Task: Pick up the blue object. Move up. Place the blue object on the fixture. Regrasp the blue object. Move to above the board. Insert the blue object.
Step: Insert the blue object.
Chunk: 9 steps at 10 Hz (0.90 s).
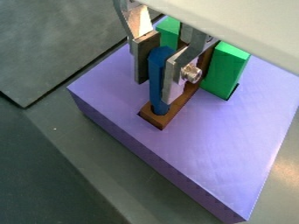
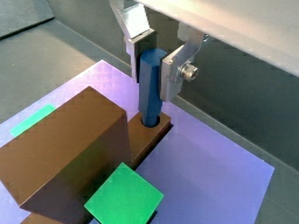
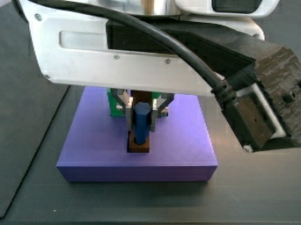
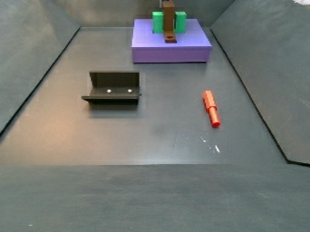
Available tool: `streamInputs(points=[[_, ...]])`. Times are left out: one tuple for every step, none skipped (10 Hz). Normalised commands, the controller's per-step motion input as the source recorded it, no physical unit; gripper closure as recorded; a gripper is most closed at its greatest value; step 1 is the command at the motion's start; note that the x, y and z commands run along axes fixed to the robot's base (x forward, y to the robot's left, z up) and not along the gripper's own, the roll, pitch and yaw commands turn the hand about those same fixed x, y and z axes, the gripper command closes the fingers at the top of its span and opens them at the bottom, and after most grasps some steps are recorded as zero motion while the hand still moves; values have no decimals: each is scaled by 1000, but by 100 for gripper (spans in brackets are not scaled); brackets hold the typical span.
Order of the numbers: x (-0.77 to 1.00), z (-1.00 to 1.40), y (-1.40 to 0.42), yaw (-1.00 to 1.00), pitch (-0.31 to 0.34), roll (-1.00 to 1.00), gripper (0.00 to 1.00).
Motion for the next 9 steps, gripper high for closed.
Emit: streamInputs(points=[[177,-371,209,-149,91,-260,100],[191,-591,263,-163,77,-206,100],[109,-660,231,-117,26,-56,100],[0,-660,174,-66,0,0,100],[0,-471,0,-17,0,93,100],[-63,-606,-29,0,-21,93,100],[-171,-663,-100,0,-80,73,100],[0,-214,-20,0,0,87,100],[0,0,0,0,0,0,100]])
